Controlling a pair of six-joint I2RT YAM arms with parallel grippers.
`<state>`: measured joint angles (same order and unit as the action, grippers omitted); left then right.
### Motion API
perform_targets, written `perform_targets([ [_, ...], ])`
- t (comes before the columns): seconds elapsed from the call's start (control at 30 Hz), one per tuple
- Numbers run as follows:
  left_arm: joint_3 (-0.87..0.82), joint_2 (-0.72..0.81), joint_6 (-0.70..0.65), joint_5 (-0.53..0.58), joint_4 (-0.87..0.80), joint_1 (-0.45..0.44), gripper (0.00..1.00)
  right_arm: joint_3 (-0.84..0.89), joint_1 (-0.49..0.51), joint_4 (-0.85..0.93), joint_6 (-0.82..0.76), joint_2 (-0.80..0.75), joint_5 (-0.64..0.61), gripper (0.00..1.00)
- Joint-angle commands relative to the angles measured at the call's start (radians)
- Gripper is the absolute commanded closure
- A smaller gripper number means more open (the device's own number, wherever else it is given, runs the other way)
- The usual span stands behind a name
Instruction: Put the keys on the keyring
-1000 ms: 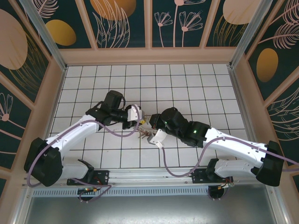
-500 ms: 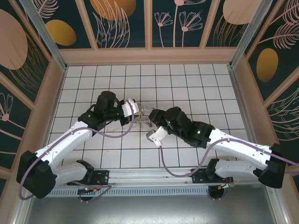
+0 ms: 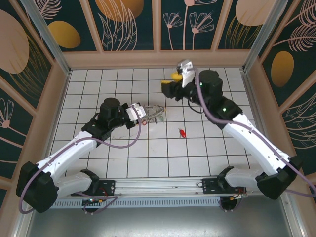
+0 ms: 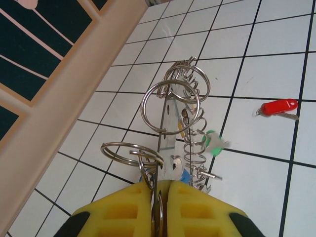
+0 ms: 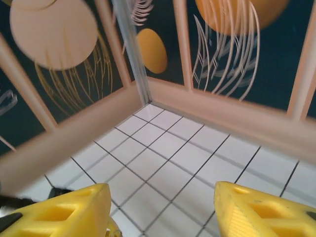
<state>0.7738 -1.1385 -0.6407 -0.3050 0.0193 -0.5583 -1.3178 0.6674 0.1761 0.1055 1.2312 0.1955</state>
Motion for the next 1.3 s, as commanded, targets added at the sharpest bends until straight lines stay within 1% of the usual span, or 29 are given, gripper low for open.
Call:
perform_targets([
  [0.0,0.012,0.036,-0.039,-0.034,0.061,-0.003,1.00,-0.182,-0.093,0.345,0.360,0.176,0.353,0.54],
  [0.13,-0.018,0.070,-0.100,-0.110,0.056,-0.003,1.00,-0.300,-0.090,0.506,0.354,0.279,0.407,0.58],
  [0.2,-0.021,0.083,-0.134,-0.139,0.037,-0.003,1.00,-0.316,-0.082,0.558,0.359,0.305,0.416,0.59],
  [0.3,-0.009,0.088,-0.180,-0.154,-0.022,-0.003,1.00,-0.305,-0.065,0.608,0.371,0.316,0.399,0.59],
  [0.5,0.006,0.078,-0.191,-0.157,-0.064,-0.003,1.00,-0.292,-0.006,0.655,0.376,0.329,0.367,0.58],
  [0.6,0.018,0.058,-0.192,-0.152,-0.081,-0.003,1.00,-0.286,0.018,0.657,0.384,0.338,0.371,0.61],
  [0.7,0.022,0.048,-0.196,-0.159,-0.083,-0.003,1.00,-0.301,0.043,0.690,0.365,0.359,0.331,0.62],
  [0.8,0.019,0.051,-0.212,-0.185,-0.079,-0.004,1.00,-0.312,0.058,0.711,0.351,0.380,0.307,0.63],
  [0.97,0.023,0.046,-0.215,-0.185,-0.086,-0.005,1.00,-0.336,0.080,0.744,0.333,0.407,0.292,0.65],
  [1.03,0.020,0.045,-0.218,-0.188,-0.087,-0.004,1.00,-0.340,0.089,0.755,0.326,0.415,0.289,0.70],
  [1.27,0.014,0.040,-0.212,-0.190,-0.088,-0.005,1.00,-0.336,0.098,0.762,0.317,0.414,0.303,0.73],
])
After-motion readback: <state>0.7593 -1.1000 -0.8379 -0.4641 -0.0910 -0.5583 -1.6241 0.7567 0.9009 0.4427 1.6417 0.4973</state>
